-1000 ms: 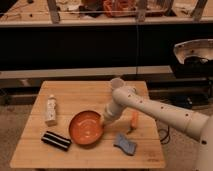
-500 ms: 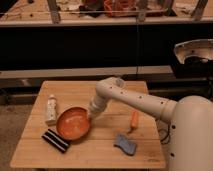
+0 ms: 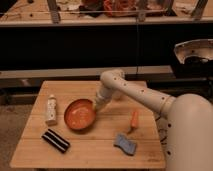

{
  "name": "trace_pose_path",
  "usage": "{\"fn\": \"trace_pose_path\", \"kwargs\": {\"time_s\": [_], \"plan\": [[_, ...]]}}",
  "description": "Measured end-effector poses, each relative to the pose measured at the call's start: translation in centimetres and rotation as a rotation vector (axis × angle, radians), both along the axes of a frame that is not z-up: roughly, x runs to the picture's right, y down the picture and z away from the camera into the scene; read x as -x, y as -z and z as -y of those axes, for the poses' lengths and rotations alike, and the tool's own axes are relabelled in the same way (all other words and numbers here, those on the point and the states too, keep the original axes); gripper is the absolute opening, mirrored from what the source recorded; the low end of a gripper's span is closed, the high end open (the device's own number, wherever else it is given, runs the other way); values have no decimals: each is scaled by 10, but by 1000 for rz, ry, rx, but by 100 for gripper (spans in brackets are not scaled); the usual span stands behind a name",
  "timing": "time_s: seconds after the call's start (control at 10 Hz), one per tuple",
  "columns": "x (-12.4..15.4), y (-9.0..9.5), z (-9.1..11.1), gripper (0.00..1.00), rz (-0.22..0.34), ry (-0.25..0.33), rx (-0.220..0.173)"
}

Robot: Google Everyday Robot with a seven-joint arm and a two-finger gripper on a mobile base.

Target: Drag the ceramic bowl in a circle

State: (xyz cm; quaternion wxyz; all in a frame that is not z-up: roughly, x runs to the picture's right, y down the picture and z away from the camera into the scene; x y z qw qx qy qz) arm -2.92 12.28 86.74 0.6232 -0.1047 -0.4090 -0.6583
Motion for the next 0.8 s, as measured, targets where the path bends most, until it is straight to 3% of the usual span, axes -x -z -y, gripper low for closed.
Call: {"fn": "trace_pose_path", "kwargs": {"time_s": [0.5,0.6,0.8], "plan": [[-82,6,11,0,-84,-83,-8],[-99,10,4,0,-104,-111,-2],[-107,20,-9,0,-110,-134,0]]}}
